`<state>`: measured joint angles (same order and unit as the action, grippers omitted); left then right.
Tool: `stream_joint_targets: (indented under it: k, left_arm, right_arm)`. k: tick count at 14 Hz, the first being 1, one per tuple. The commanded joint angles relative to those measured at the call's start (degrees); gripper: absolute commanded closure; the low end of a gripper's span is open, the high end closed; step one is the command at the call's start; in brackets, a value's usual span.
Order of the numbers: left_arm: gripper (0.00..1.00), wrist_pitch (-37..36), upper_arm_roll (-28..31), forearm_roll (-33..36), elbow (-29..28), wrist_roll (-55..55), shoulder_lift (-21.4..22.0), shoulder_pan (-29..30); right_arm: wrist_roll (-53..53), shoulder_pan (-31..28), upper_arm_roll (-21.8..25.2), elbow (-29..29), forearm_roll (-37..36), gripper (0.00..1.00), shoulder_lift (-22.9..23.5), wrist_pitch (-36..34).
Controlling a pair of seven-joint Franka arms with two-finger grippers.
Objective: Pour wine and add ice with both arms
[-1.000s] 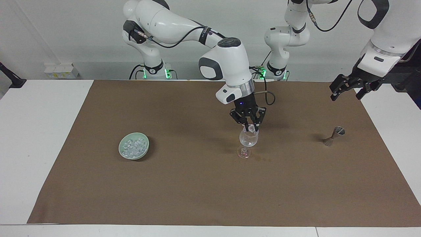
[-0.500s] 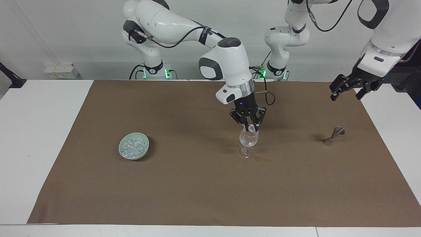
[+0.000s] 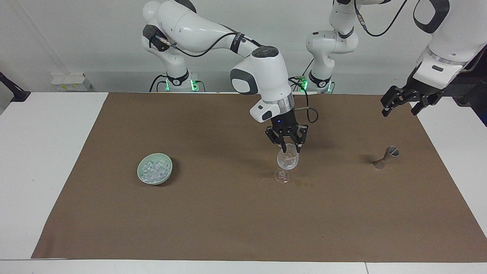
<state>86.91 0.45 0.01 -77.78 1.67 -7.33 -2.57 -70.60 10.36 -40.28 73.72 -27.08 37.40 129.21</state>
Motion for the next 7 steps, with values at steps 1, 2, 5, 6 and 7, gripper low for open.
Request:
stream_joint_targets:
  k: [1, 2, 5, 6, 7]
  left_arm:
    - [0.00, 0.80, 0.08, -0.71, -0.26, -0.53, 0.29, 0.03]
    - [0.00, 0.80, 0.08, -0.71, -0.26, -0.62, 0.30, 0.03]
    - [0.00, 0.80, 0.08, -0.71, -0.26, -0.53, 0.30, 0.11]
    - [0.00, 0.80, 0.08, -0.71, -0.18, -0.62, 0.30, 0.11]
    - [0.00, 0.80, 0.08, -0.71, -0.18, -0.62, 0.30, 0.11]
  right_arm:
    - [-1.73, -0.43, -1.21, -0.24, -2.18, 0.30, 0.40, 0.96]
    - [-1.82, -0.43, -1.29, -0.50, -2.10, 0.15, 0.13, 0.87]
    - [-1.65, -0.69, -1.82, -0.68, -2.10, 0.00, -1.36, 0.44]
    - [-1.04, -0.95, -1.56, -0.59, -2.18, 0.00, -2.32, 0.08]
    - [-0.94, -1.13, -0.95, -0.59, -2.27, 0.00, -3.29, -0.09]
